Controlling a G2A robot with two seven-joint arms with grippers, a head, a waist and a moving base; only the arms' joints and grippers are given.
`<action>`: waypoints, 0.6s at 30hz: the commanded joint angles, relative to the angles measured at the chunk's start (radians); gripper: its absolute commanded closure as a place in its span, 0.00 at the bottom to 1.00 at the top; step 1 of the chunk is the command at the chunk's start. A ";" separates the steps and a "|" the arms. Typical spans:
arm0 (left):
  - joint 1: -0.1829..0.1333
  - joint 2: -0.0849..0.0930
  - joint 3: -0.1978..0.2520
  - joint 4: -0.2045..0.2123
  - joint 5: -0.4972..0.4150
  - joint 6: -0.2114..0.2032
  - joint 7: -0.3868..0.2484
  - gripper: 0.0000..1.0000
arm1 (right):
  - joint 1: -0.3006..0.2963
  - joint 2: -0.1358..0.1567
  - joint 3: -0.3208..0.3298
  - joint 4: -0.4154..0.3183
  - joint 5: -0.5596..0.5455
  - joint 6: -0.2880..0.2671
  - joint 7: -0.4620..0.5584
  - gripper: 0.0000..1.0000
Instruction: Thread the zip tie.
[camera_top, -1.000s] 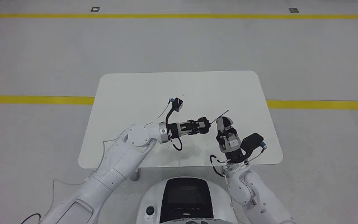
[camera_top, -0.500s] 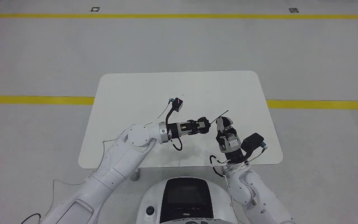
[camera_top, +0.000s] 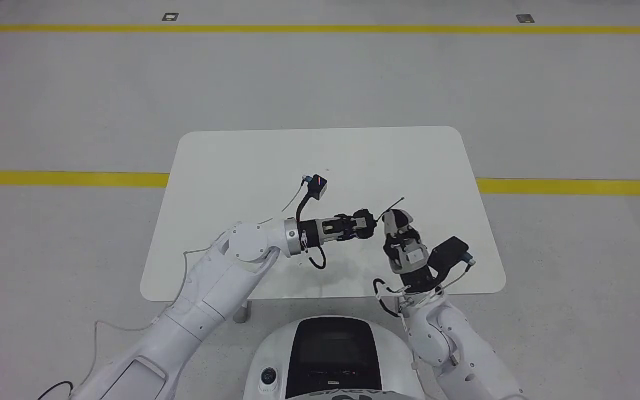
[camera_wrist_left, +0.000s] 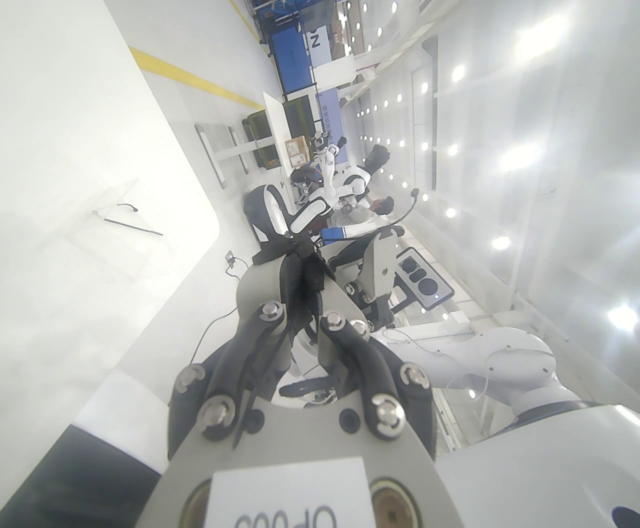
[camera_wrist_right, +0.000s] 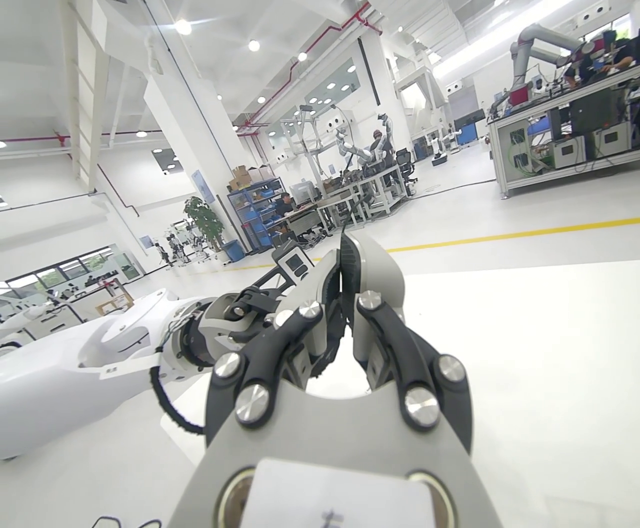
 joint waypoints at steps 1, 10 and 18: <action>0.000 0.000 0.000 0.000 0.000 0.000 0.000 1.00 | -0.001 -0.001 0.000 -0.002 -0.002 -0.004 -0.002 1.00; 0.000 0.000 0.000 0.000 0.000 0.000 0.000 1.00 | -0.005 -0.003 0.004 -0.004 -0.007 -0.010 0.000 1.00; 0.000 0.000 0.000 0.000 0.000 0.000 0.000 1.00 | -0.001 -0.007 0.000 0.008 -0.007 -0.011 0.011 1.00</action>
